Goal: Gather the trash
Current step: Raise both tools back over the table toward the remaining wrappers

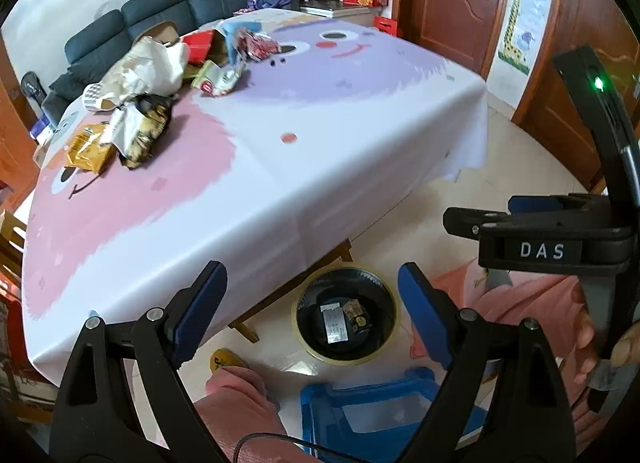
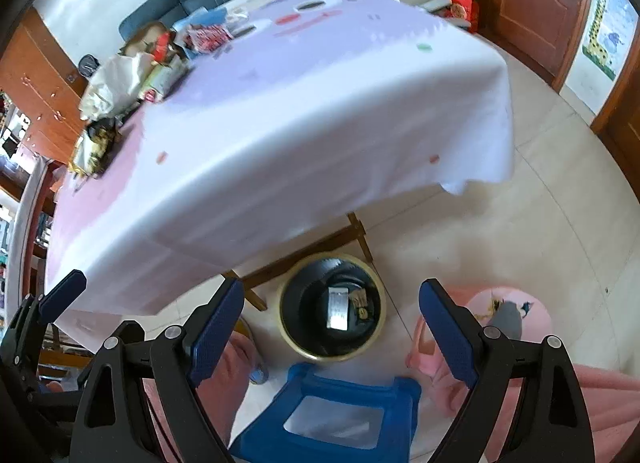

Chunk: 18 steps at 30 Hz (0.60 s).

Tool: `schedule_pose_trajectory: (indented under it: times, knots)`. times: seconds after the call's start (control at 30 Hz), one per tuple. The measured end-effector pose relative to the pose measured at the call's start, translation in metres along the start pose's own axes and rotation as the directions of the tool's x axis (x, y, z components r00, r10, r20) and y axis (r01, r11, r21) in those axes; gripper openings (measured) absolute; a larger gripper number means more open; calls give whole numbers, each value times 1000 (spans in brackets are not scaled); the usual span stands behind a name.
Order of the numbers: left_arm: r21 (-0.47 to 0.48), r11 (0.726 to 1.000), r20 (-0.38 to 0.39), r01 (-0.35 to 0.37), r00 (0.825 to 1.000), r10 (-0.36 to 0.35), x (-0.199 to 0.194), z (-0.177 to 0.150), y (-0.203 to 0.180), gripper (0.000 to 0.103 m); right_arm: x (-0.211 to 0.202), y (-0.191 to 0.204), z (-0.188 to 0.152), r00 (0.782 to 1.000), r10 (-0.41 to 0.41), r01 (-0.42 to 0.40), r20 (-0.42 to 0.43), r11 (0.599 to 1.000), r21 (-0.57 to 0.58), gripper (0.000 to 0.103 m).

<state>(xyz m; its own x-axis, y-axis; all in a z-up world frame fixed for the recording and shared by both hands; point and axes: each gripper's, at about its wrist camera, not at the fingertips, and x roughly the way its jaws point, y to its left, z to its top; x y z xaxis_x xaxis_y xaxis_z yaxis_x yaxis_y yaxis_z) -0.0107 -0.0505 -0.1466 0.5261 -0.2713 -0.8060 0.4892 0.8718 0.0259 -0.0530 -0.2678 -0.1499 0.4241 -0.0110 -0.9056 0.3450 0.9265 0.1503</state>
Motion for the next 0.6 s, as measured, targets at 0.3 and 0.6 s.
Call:
schedule_pose_trajectory:
  times: [0.3,0.6]
  knots:
    - [-51,999,40,-14,999,16,-28,27,26,86,-37,40,36,996,56,-51,75,996,-71,91]
    - [-165,986,49,-35,998,43,-35,57,83,86,-38,98,84,985,128,-103,115,974,-202,91]
